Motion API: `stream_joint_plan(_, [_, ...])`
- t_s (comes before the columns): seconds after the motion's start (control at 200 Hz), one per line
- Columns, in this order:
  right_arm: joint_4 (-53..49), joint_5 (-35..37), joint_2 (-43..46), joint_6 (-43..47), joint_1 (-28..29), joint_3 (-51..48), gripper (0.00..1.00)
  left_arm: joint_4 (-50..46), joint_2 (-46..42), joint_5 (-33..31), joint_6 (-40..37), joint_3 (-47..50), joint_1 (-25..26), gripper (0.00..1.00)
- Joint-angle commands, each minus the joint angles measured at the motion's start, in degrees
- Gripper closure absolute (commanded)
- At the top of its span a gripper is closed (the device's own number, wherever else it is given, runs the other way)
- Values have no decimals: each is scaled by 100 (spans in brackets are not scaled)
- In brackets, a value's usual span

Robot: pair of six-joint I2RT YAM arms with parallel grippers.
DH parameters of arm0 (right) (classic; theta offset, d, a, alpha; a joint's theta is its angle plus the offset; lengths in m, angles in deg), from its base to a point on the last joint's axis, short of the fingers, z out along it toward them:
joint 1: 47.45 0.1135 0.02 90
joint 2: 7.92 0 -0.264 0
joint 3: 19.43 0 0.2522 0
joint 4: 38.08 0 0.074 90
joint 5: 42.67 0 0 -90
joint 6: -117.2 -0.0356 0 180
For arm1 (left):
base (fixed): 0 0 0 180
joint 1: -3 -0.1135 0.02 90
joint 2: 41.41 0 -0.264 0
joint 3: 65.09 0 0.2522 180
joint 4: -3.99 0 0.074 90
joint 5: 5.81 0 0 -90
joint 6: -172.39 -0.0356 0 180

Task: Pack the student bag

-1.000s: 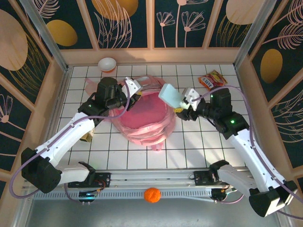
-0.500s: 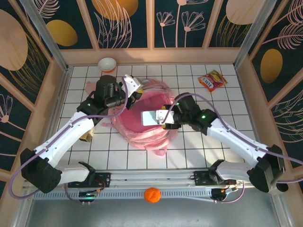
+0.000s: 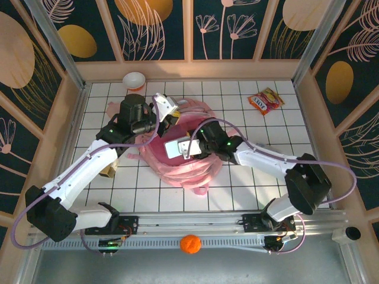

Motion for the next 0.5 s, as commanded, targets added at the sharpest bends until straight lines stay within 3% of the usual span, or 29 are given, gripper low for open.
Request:
stream_joint_plan(0.0, [998,87,-301,139,76,74,76,962,-223,342,146,-370,18,100])
stream_joint_plan(0.31, [2971,549,-1239,-415,58,-5,71,1272,-309,461,221,-246,17,100])
stream_joint_plan(0.495, [3449,629,-1572,-498,48,74,67,1290,-290,505,222,-247,19,100])
